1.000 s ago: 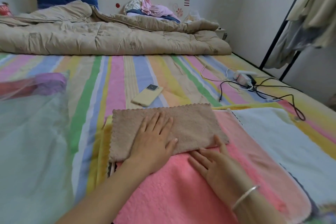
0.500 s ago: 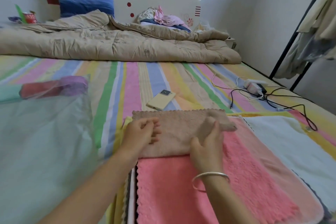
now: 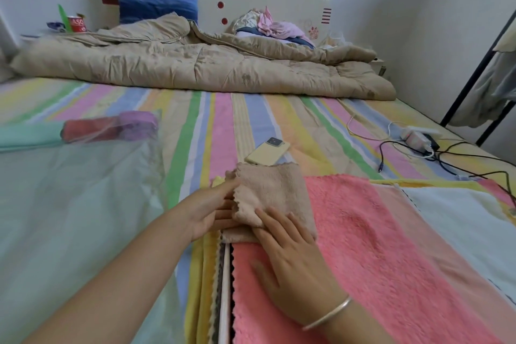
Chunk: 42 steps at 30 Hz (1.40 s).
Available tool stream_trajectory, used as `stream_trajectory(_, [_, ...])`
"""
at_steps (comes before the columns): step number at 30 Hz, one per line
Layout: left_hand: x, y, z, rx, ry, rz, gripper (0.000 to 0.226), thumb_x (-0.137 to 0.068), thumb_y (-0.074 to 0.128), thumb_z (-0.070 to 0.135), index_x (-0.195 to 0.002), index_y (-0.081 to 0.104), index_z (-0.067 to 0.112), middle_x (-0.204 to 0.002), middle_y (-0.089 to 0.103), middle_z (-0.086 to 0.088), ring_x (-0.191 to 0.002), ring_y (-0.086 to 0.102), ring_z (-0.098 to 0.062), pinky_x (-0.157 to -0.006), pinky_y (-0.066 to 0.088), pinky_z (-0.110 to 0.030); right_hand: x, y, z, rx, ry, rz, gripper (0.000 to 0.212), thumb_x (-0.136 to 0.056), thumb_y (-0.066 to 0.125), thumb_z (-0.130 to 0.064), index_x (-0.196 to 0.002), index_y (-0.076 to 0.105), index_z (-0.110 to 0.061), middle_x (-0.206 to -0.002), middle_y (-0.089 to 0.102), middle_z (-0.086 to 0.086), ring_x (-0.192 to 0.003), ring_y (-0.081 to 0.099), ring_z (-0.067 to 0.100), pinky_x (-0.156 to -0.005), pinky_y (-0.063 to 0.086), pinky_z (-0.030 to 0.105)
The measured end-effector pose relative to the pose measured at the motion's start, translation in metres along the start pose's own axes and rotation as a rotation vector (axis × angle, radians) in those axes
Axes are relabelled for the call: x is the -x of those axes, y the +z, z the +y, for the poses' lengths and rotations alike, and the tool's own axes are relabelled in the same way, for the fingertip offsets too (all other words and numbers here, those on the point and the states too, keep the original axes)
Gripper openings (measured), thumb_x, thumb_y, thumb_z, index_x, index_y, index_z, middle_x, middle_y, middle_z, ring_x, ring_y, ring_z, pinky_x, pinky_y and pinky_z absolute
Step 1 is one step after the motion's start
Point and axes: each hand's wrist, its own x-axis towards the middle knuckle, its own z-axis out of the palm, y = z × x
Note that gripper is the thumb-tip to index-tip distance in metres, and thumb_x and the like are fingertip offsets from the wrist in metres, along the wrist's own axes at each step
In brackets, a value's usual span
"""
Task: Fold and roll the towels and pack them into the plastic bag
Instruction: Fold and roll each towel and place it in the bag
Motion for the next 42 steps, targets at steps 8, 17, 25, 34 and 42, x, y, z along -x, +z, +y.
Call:
stream_trajectory(8, [0.002,0.017,-0.001,-0.269,0.342,0.255,0.01,-0.088,0.069,0.018,-0.08,0.066,0.022,-0.087,0.071,-0.003,-0.087,0.069,-0.024,-0.082,0.055,-0.038,0.004,-0.005,0.002,-0.043,-0.1,-0.012,0.044,-0.086,0.045,-0.038,-0.124,0.061,-0.02,-0.146,0.045,-0.005,-0.136,0.039,0.016,-0.109,0.024,0.037])
stream_trajectory(17, [-0.007,0.0,-0.012,-0.316,0.353,0.233,0.014,-0.08,0.077,0.019,-0.086,0.065,0.022,-0.086,0.068,0.0,-0.071,0.063,-0.011,-0.059,0.047,-0.022,-0.022,-0.027,0.037,-0.554,0.75,0.206,0.031,-0.086,0.06,-0.038,-0.112,0.053,-0.021,-0.097,0.058,-0.008,-0.087,0.057,0.013,-0.077,0.046,0.033])
stream_trajectory(25, [-0.019,-0.008,-0.025,-0.307,0.116,0.219,0.069,-0.056,0.084,0.052,-0.108,0.063,0.011,-0.107,0.069,-0.004,-0.098,0.065,-0.024,-0.092,0.054,-0.043,-0.063,-0.038,0.04,-0.87,1.047,-0.182,0.027,-0.08,0.071,-0.033,-0.094,0.067,-0.009,-0.076,0.065,0.001,-0.063,0.058,0.012,-0.046,0.041,0.018])
stream_trajectory(34, [0.028,-0.065,-0.022,0.289,-0.131,-0.177,0.069,-0.08,0.068,0.053,-0.122,0.053,0.001,-0.11,0.062,-0.016,-0.092,0.065,-0.026,-0.073,0.058,-0.035,-0.099,-0.077,-0.044,-0.862,0.833,-0.081,0.012,-0.08,0.069,-0.014,-0.091,0.065,-0.011,-0.08,0.065,0.004,-0.067,0.06,0.015,-0.06,0.05,0.025])
stream_trajectory(42, [0.138,-0.2,-0.06,0.699,-0.014,-0.26,0.07,-0.091,0.043,0.065,-0.121,0.067,0.006,-0.126,0.063,-0.019,-0.117,0.06,-0.037,-0.1,0.046,-0.054,-0.11,-0.071,-0.16,-1.459,0.667,-0.261,0.011,-0.077,0.072,-0.006,-0.086,0.065,-0.004,-0.073,0.069,0.012,-0.058,0.064,0.02,-0.054,0.054,0.027])
